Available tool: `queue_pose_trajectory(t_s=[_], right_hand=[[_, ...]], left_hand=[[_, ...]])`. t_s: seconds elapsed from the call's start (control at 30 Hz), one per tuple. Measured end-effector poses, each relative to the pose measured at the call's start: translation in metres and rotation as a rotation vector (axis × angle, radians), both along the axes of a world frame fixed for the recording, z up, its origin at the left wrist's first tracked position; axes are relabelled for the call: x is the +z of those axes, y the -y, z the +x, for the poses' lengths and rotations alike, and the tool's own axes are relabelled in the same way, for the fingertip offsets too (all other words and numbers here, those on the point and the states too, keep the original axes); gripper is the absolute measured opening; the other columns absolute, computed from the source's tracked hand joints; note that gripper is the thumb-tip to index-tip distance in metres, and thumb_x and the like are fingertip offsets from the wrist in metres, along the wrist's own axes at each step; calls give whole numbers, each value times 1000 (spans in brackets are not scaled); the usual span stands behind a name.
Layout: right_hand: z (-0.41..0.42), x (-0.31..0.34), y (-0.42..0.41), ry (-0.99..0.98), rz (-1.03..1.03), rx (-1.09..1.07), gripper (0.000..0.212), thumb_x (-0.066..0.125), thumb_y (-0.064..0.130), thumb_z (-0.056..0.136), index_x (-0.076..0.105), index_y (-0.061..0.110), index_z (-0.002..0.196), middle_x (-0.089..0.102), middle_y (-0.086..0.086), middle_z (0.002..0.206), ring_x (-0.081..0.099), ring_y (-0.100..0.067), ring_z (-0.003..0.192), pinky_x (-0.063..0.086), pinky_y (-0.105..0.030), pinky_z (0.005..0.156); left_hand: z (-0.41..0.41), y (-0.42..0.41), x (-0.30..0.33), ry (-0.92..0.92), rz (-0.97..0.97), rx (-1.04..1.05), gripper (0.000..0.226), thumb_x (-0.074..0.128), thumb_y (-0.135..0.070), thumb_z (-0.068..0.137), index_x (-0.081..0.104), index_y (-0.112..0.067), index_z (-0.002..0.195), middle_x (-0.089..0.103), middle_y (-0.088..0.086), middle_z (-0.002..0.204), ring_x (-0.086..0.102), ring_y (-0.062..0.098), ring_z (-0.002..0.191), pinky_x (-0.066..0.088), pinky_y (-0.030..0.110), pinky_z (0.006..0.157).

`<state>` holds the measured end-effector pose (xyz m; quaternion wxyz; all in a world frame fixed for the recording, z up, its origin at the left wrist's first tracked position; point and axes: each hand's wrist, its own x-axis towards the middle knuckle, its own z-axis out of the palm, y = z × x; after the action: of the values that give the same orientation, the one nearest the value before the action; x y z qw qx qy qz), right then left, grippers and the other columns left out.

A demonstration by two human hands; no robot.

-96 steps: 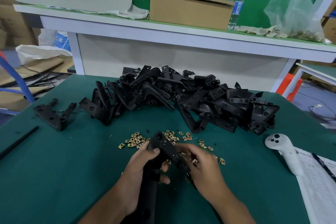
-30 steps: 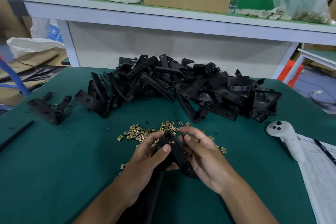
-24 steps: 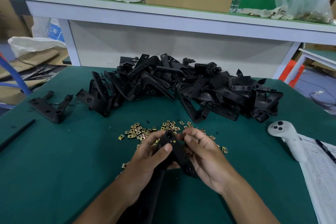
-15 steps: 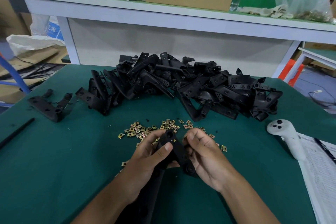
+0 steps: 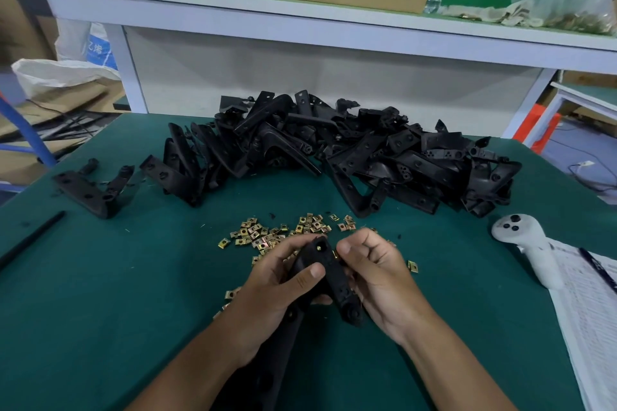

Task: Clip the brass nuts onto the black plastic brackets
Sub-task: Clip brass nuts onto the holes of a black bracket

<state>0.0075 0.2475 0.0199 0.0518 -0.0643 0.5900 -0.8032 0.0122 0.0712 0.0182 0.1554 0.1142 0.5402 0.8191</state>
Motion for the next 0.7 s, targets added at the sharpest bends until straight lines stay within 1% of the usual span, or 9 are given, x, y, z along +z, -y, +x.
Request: queue_pose_trajectory(t_s=[0.07, 0.13, 0.2, 0.23, 0.3, 0.43, 0.57, 0.63, 0.7], right_hand=[[0, 0, 2, 0, 9, -11, 37, 92, 47, 65, 69, 21, 75, 68, -8, 78, 58, -28, 71, 49, -46, 70], [1, 1, 3, 6, 0, -21, 38, 92, 47, 65, 69, 19, 76, 68, -13, 81, 56, -31, 74, 48, -51, 72], [1, 1, 3, -6, 15, -48, 37, 91, 48, 65, 70, 20, 75, 68, -12, 81, 56, -31, 76, 45, -56, 74], [2, 1, 3, -17, 27, -63, 36, 91, 50, 65, 70, 21, 74, 68, -10, 79, 56, -30, 75, 44, -56, 76], [2, 1, 3, -42, 48, -82, 34, 89, 52, 66, 69, 24, 71, 68, -6, 76, 59, -26, 70, 45, -51, 75], [3, 2, 3, -101, 107, -119, 33, 87, 52, 69, 69, 25, 71, 70, -6, 74, 63, -24, 67, 54, -38, 66], [2, -1, 2, -180, 177, -176, 22, 82, 42, 78, 71, 24, 73, 73, -4, 73, 68, -15, 64, 54, -24, 59], [2, -2, 3, -195, 196, -192, 20, 80, 40, 80, 73, 22, 76, 73, -3, 73, 66, -13, 64, 53, -22, 59], [2, -4, 3, -192, 205, -208, 32, 81, 49, 79, 74, 18, 81, 73, -6, 76, 67, -17, 67, 55, -25, 62]], left_hand=[[-1, 0, -2, 4, 1, 2, 35, 82, -31, 80, 72, -28, 113, 74, 12, 111, 73, 24, 101, 58, 28, 75], [-1, 0, -3, 11, -2, 3, 34, 82, -30, 81, 72, -28, 114, 74, 13, 112, 72, 26, 102, 58, 28, 75], [-2, 0, -5, 10, -5, 5, 33, 80, -29, 81, 72, -28, 112, 75, 11, 110, 73, 24, 98, 59, 28, 74], [-2, 0, -5, 8, -7, 6, 33, 80, -29, 80, 72, -29, 112, 75, 10, 107, 73, 23, 95, 59, 28, 73], [-2, 1, -6, 0, -12, 8, 32, 83, -30, 80, 72, -29, 110, 76, 7, 101, 73, 21, 87, 59, 27, 70], [-2, 2, -7, -17, -38, 21, 34, 80, -36, 76, 72, -29, 108, 74, 6, 94, 71, 21, 75, 58, 28, 65], [-3, 3, -9, -37, -71, 24, 36, 81, -39, 78, 70, -27, 109, 73, 8, 93, 70, 21, 75, 57, 29, 65], [-4, 3, -10, -42, -69, 34, 37, 81, -40, 78, 69, -25, 109, 72, 10, 94, 69, 22, 76, 56, 29, 64], [-4, 4, -11, -50, -70, 38, 38, 81, -39, 79, 67, -23, 110, 72, 11, 95, 69, 22, 78, 56, 30, 65]])
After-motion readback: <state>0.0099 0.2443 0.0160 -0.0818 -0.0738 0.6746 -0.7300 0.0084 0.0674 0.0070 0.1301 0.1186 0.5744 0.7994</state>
